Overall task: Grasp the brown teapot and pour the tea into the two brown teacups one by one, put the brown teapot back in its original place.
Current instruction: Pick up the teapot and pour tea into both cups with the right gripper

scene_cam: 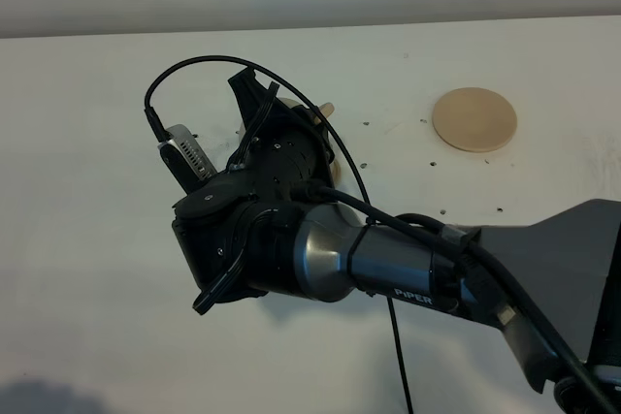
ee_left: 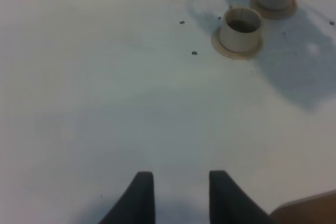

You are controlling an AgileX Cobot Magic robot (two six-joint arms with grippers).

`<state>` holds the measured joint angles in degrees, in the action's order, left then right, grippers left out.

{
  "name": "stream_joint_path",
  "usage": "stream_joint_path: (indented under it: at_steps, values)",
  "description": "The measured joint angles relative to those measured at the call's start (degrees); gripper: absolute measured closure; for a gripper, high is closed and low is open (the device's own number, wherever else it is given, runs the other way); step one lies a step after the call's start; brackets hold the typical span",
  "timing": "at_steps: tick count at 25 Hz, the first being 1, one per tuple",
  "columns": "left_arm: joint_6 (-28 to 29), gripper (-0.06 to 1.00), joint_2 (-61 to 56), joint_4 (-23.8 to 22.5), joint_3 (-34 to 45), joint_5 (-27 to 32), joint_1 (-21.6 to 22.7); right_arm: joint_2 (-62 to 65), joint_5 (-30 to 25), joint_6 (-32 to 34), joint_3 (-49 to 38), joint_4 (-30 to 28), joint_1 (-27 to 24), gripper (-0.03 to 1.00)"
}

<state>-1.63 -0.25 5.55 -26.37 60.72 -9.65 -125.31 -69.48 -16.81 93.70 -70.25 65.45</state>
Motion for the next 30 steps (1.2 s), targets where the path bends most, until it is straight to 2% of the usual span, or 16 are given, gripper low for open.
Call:
stream_joint_path:
  at_steps: [25,30]
  values:
    - [0.0,0.70,0.0,0.0,0.0,0.0,0.0,0.0,0.0,0.3,0.0,0.0,0.0,0.86]
    - [0.0,0.70,0.0,0.0,0.0,0.0,0.0,0.1,0.0,0.5,0.0,2.0,0.0,0.86]
